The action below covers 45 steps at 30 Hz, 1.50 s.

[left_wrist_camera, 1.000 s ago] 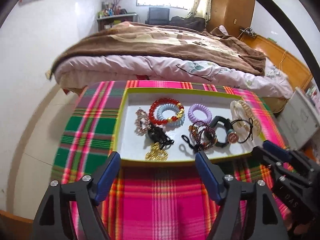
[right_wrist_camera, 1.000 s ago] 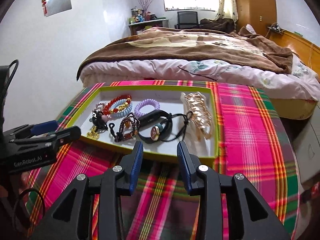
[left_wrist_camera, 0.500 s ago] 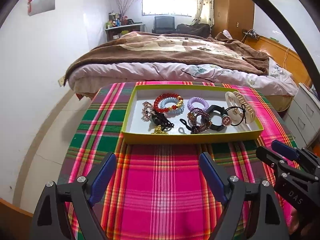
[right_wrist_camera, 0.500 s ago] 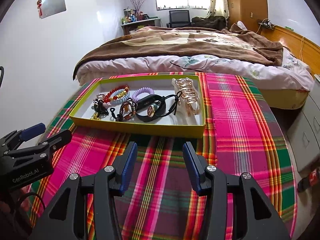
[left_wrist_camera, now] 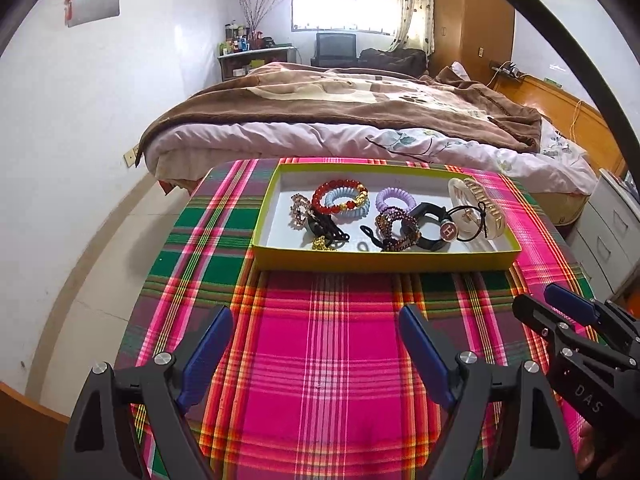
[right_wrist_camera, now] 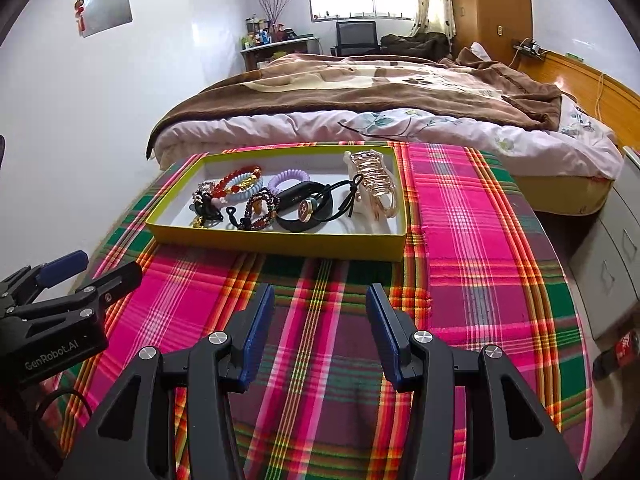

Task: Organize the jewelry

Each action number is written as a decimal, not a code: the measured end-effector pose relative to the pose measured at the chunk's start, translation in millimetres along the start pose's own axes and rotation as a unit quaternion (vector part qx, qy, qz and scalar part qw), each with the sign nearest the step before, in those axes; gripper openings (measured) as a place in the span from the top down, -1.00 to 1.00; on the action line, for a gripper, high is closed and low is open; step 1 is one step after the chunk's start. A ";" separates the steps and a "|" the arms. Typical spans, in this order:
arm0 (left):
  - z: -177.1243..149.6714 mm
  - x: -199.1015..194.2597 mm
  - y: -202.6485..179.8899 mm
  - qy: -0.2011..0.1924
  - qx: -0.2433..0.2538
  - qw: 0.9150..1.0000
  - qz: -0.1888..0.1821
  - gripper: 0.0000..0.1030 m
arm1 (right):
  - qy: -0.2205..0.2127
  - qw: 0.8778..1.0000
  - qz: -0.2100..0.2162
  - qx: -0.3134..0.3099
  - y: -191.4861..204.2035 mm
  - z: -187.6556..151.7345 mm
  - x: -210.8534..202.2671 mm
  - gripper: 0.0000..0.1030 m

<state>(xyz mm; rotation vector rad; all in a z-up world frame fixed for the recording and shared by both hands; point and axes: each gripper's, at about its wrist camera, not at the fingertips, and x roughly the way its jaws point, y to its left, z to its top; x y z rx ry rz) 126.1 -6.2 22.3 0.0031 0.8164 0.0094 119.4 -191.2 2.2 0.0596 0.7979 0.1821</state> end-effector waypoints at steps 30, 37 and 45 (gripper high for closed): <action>-4.7 -2.4 4.9 0.006 -0.009 1.000 0.012 -0.64 | -0.001 1.000 0.003 0.002 2.8 -1.8 -1.1 0.06; -4.9 -2.5 4.4 0.009 -0.012 1.000 0.012 -0.65 | 0.000 1.000 0.005 0.002 2.8 -2.6 -0.4 0.06; -6.1 -2.7 3.4 0.008 -0.009 1.000 0.012 -0.65 | 0.000 1.000 0.004 0.002 3.1 -2.4 -0.9 0.06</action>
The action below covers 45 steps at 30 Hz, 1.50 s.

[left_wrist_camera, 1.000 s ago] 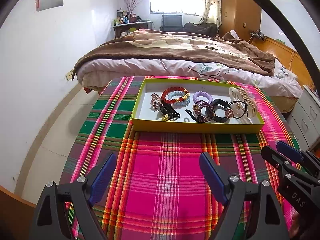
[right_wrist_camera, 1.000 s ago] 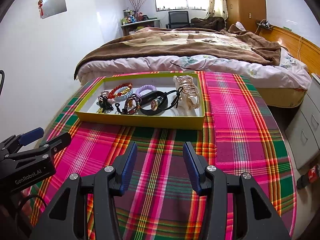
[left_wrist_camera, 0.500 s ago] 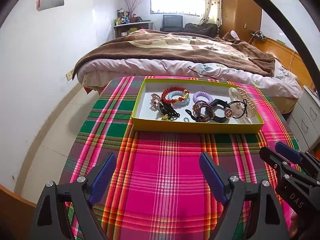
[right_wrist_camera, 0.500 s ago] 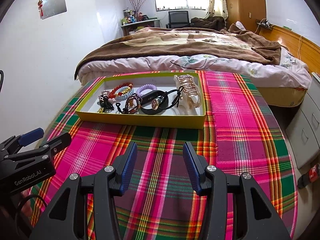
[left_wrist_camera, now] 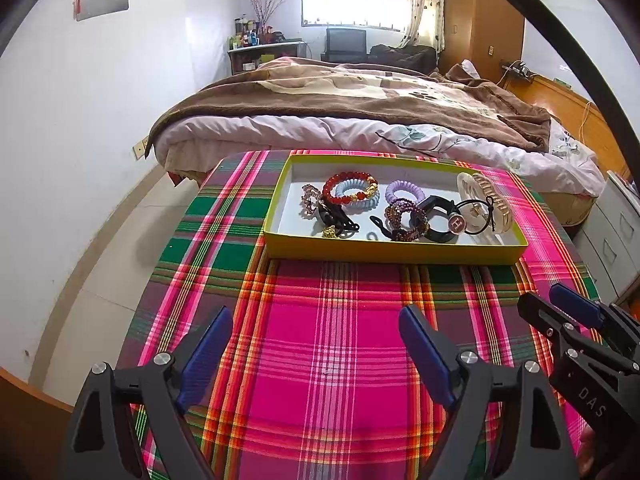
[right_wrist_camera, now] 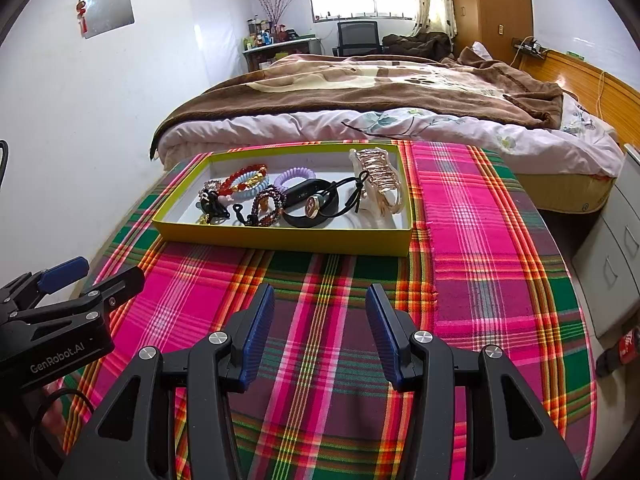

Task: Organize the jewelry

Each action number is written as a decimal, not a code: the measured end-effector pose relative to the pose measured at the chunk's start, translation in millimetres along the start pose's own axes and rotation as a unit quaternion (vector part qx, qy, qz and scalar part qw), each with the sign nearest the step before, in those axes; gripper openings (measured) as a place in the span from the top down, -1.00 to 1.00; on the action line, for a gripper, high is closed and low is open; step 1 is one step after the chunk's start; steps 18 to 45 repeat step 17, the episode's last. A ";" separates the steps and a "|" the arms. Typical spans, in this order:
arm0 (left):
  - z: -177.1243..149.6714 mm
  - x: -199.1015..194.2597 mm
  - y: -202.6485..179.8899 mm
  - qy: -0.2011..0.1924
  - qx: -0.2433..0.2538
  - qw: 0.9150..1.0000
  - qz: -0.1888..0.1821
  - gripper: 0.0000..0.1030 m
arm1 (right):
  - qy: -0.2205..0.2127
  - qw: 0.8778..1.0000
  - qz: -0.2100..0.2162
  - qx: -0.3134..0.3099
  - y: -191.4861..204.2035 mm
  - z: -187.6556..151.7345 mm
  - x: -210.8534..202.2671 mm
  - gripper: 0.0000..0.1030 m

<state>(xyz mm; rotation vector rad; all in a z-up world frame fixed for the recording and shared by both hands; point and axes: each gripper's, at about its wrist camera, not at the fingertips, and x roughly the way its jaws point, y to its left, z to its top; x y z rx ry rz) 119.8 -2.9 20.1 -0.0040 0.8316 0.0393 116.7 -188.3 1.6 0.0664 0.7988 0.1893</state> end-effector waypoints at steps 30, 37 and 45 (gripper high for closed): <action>-0.2 2.2 2.0 0.001 -0.004 1.000 0.003 -0.65 | 0.002 1.000 0.001 0.003 -0.4 -2.0 3.1 0.06; -0.2 2.2 2.0 0.001 -0.004 1.000 0.003 -0.65 | 0.002 1.000 0.001 0.003 -0.4 -2.0 3.1 0.06; -0.2 2.2 2.0 0.001 -0.004 1.000 0.003 -0.65 | 0.002 1.000 0.001 0.003 -0.4 -2.0 3.1 0.06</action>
